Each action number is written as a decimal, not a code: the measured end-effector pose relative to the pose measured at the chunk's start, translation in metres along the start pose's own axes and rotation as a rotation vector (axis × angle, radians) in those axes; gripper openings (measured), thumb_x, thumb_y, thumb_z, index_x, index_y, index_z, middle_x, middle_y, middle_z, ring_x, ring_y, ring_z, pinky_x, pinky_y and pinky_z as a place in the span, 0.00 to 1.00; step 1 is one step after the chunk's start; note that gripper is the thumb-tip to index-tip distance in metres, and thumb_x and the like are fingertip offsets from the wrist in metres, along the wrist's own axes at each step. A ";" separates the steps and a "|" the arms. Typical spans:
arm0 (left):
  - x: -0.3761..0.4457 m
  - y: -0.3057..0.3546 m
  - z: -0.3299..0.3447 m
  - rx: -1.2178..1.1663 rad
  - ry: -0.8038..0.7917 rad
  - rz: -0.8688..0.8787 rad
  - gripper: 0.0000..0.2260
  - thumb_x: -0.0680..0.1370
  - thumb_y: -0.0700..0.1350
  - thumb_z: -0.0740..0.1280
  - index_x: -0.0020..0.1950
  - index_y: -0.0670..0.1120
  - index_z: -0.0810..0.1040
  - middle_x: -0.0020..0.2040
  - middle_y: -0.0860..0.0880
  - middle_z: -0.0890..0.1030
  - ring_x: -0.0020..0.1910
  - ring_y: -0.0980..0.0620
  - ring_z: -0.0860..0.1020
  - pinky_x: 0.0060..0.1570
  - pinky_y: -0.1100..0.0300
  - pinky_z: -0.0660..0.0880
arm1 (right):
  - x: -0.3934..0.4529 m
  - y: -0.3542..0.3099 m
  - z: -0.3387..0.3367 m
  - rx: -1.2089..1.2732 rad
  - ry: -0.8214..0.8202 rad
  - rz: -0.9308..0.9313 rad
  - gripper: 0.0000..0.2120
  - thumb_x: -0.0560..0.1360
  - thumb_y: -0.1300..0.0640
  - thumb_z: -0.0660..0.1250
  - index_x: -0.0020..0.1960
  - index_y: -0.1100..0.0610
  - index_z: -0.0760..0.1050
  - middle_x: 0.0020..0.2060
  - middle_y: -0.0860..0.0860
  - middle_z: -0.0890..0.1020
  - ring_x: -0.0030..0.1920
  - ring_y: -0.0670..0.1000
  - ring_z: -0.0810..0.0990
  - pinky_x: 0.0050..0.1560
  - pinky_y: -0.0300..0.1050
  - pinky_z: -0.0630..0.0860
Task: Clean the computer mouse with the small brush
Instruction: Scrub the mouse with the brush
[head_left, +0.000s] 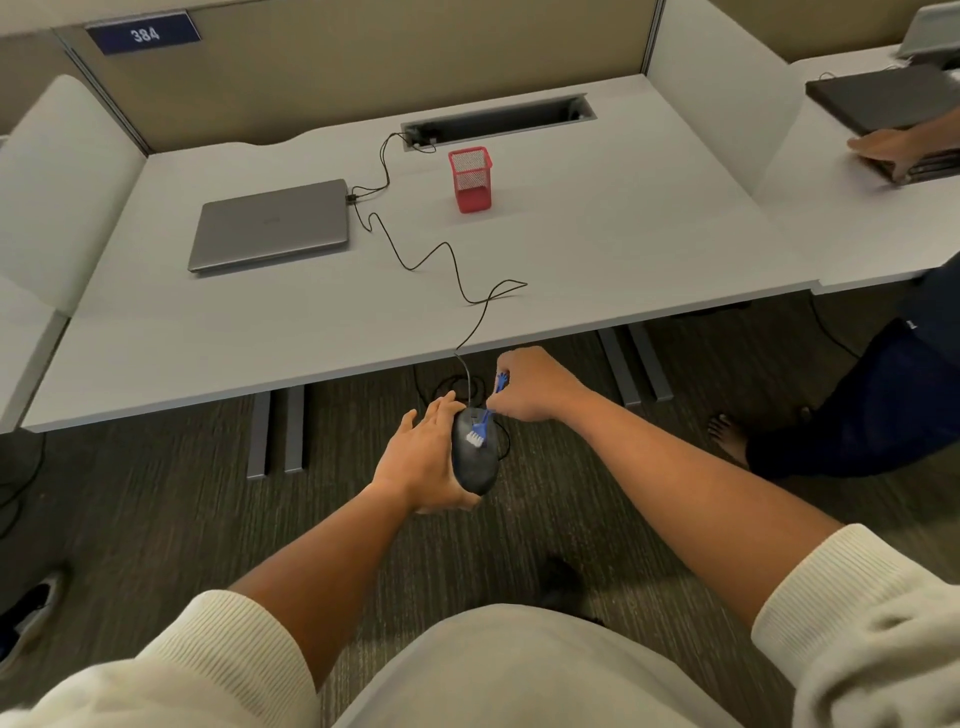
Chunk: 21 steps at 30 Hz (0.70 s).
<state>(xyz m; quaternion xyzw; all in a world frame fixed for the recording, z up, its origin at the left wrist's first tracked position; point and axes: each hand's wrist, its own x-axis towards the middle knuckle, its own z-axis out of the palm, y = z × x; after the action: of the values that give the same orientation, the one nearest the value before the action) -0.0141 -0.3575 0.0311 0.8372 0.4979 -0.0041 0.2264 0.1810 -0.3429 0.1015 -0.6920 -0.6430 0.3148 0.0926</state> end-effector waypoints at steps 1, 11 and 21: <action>-0.001 0.000 0.001 0.003 0.002 0.001 0.57 0.56 0.67 0.80 0.77 0.51 0.56 0.80 0.50 0.57 0.75 0.45 0.63 0.77 0.45 0.53 | -0.001 0.001 0.002 -0.091 0.048 0.000 0.04 0.70 0.57 0.69 0.40 0.56 0.74 0.35 0.50 0.77 0.38 0.52 0.77 0.38 0.47 0.74; -0.002 0.001 0.002 -0.008 -0.004 -0.030 0.58 0.57 0.66 0.80 0.78 0.50 0.55 0.81 0.50 0.57 0.76 0.45 0.61 0.76 0.46 0.52 | -0.006 -0.005 0.004 -0.023 -0.098 -0.108 0.07 0.70 0.55 0.72 0.41 0.56 0.76 0.35 0.51 0.78 0.34 0.49 0.75 0.32 0.42 0.69; -0.004 -0.002 0.003 -0.026 0.016 -0.075 0.58 0.57 0.67 0.79 0.78 0.51 0.55 0.79 0.50 0.60 0.74 0.43 0.64 0.75 0.45 0.55 | -0.008 -0.014 0.001 0.009 -0.236 -0.202 0.07 0.69 0.56 0.73 0.41 0.58 0.76 0.35 0.52 0.78 0.32 0.48 0.73 0.32 0.40 0.67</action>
<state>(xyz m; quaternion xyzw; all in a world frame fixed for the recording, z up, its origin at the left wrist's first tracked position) -0.0170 -0.3609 0.0285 0.8149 0.5307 0.0007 0.2329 0.1691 -0.3490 0.1102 -0.5814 -0.7144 0.3860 0.0509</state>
